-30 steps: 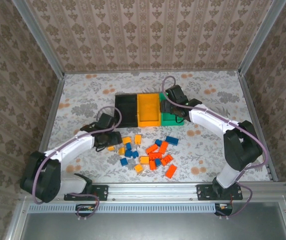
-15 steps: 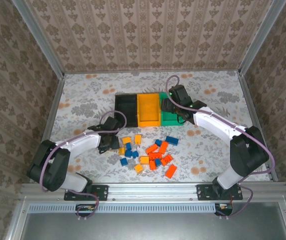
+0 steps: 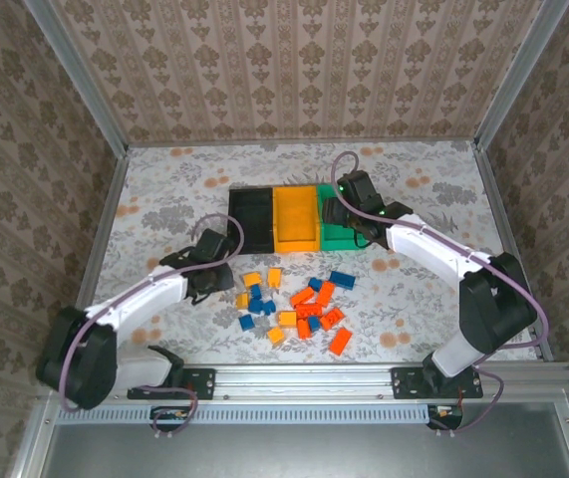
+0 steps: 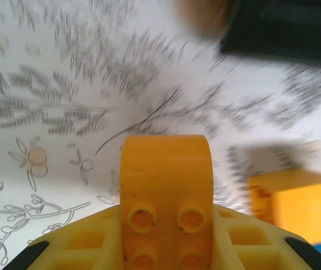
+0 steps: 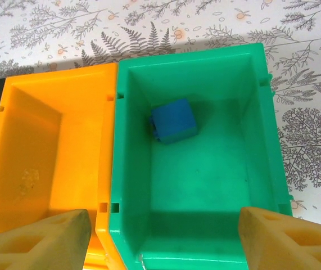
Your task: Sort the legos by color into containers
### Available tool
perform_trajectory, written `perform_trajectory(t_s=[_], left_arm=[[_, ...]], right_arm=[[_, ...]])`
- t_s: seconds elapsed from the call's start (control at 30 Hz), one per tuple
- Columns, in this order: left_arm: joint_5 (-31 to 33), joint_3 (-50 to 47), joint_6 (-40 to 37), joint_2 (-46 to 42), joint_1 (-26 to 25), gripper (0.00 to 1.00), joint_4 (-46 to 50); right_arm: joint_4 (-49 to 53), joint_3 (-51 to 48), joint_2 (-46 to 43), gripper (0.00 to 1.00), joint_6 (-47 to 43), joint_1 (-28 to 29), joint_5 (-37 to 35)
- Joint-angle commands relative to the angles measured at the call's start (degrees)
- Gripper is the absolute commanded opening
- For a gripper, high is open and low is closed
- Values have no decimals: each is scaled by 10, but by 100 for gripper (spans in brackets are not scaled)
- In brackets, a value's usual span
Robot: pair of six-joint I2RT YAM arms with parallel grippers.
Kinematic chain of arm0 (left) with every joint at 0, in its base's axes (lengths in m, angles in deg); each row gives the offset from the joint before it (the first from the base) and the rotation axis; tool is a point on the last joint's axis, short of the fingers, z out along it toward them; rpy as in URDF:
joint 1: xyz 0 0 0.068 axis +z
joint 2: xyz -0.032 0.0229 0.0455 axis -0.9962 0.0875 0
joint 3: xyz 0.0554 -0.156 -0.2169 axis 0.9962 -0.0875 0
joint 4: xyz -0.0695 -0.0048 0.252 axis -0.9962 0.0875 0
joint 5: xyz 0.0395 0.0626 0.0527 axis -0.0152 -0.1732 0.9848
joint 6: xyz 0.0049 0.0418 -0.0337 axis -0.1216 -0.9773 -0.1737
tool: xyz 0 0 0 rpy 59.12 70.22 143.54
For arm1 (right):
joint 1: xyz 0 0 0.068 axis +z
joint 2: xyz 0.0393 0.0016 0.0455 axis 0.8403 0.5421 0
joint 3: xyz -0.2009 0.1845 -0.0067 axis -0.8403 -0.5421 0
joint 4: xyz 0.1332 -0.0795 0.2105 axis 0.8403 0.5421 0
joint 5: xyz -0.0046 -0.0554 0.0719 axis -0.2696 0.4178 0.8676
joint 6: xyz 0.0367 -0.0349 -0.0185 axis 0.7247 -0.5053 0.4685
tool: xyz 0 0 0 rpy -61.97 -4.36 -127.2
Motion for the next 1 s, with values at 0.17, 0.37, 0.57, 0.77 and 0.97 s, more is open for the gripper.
perform_trajectory(t_s=[0.17,0.37,0.57,0.77,0.97], left_arm=[[-14,178,-52,86,39,29,-51],[-46,265,-57,217,78,29,-107],[-72,323,-62,300,79,29,-112],[-85,335,-61,316,72,49,-119],[-103,336,-56,304,66,67,-125]], right_arm=[[7,-19,-16,71,19,-3,-2],[23,-33,-24,71,21,-4,-7],[33,-65,-50,71,21,-4,1],[45,-113,-80,73,14,-2,42],[74,-142,-97,76,-2,22,92]])
